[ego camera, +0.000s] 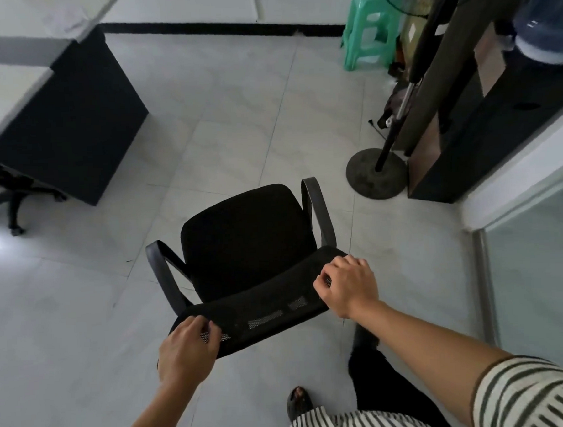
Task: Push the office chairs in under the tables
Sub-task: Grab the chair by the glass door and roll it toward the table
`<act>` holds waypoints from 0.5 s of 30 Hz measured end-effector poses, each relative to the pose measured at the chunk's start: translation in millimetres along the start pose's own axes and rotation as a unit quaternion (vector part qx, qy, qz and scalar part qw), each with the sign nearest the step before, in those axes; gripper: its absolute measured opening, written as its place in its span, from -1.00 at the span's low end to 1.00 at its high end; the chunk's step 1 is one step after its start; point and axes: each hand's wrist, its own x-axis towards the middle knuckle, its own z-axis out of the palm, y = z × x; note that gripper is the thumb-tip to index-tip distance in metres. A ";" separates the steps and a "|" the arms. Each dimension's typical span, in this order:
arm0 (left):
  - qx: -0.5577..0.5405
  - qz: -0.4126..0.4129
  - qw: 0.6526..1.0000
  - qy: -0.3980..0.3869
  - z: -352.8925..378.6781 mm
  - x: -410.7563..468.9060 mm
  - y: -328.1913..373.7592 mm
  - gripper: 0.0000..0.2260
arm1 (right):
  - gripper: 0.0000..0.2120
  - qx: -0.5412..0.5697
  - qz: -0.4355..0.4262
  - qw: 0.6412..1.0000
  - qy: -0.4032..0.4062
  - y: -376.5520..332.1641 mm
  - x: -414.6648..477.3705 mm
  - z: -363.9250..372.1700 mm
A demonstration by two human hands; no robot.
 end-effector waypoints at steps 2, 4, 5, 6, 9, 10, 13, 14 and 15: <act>0.007 -0.015 1.000 0.012 2.0 21.9 8.7 -0.78 | -0.58 -0.005 -0.017 1.000 -0.002 6.2 29.5 -4.0; 0.016 -0.035 0.999 0.028 2.6 43.2 22.5 -0.79 | -0.57 -0.008 -0.034 0.999 -0.007 15.1 60.8 -10.1; 0.019 -0.047 0.998 0.036 1.1 54.0 32.2 -0.79 | -0.56 -0.009 -0.041 0.999 -0.011 19.4 78.0 -14.5; 0.021 -0.067 0.997 0.042 -0.3 64.7 41.6 -0.79 | -0.55 -0.007 -0.047 0.999 -0.017 22.9 95.5 -19.1; 0.006 -0.153 0.987 0.054 -3.6 96.5 63.6 -0.77 | -0.52 -0.007 -0.070 0.997 -0.044 26.4 147.6 -33.0; 0.003 -0.169 0.984 0.055 -2.8 107.1 67.8 -0.77 | -0.52 -0.012 -0.078 0.995 -0.054 26.8 164.1 -37.6; -0.001 -0.183 0.982 0.052 -1.0 137.6 78.0 -0.78 | -0.54 -0.023 -0.090 0.993 -0.069 30.2 207.6 -46.3; -0.004 -0.183 0.982 0.054 -2.2 148.2 81.0 -0.79 | -0.54 -0.024 -0.093 0.993 -0.071 30.5 219.7 -48.0; -0.008 -0.186 0.981 0.056 -4.4 159.1 83.2 -0.80 | -0.54 -0.026 -0.094 0.993 -0.071 29.7 231.3 -49.1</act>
